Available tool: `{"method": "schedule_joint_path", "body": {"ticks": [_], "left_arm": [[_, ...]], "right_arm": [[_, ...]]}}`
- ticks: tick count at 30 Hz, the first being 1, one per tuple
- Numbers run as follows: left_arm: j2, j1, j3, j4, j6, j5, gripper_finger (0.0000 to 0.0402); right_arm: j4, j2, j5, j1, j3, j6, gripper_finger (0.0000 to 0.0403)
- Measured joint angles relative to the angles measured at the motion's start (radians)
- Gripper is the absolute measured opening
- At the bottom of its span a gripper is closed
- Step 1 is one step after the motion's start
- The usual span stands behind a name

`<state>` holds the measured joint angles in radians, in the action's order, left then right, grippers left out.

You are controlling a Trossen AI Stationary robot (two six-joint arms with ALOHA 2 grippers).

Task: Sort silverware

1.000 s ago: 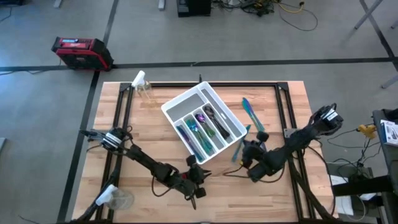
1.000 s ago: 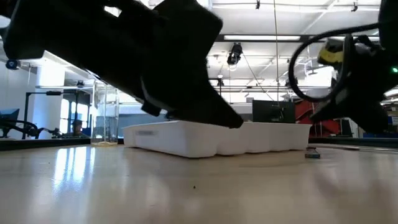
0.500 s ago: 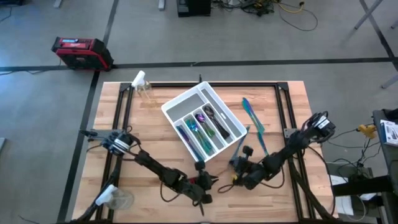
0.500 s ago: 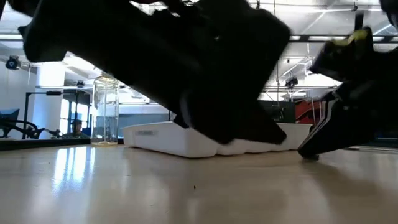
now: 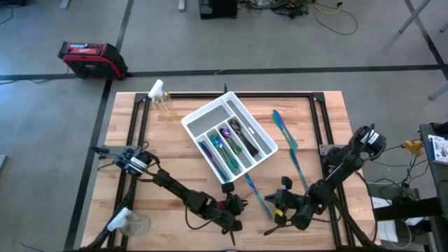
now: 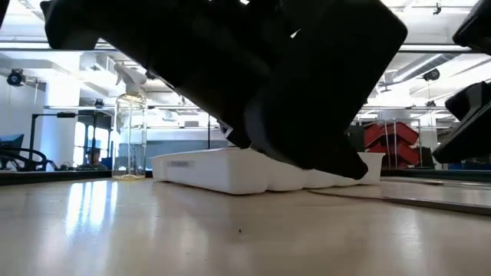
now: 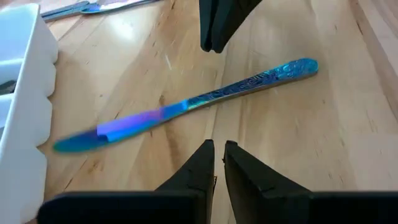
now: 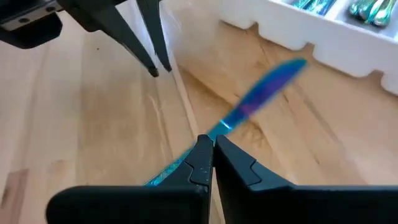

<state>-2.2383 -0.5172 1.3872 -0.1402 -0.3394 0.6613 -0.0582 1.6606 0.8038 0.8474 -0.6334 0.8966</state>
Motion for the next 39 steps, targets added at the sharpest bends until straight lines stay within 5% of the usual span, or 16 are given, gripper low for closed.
{"method": "schedule_joint_path", "body": {"ticks": [12, 19, 39], "left_arm": [[0.000, 0.106, 0.002, -0.055, 0.016, 0.031, 0.0024], [-0.002, 0.181, -0.006, -0.006, -0.019, -0.111, 0.0024], [-0.003, 0.030, 0.175, 0.367, -0.150, -0.203, 0.0024]], "right_arm": [[-0.165, 0.030, -0.099, 0.066, -0.001, 0.011, 0.0000], [-0.208, 0.030, -0.098, 0.168, -0.026, 0.020, 0.0000], [-0.164, 0.028, -0.118, 0.243, -0.048, 0.010, 0.0000]]}}
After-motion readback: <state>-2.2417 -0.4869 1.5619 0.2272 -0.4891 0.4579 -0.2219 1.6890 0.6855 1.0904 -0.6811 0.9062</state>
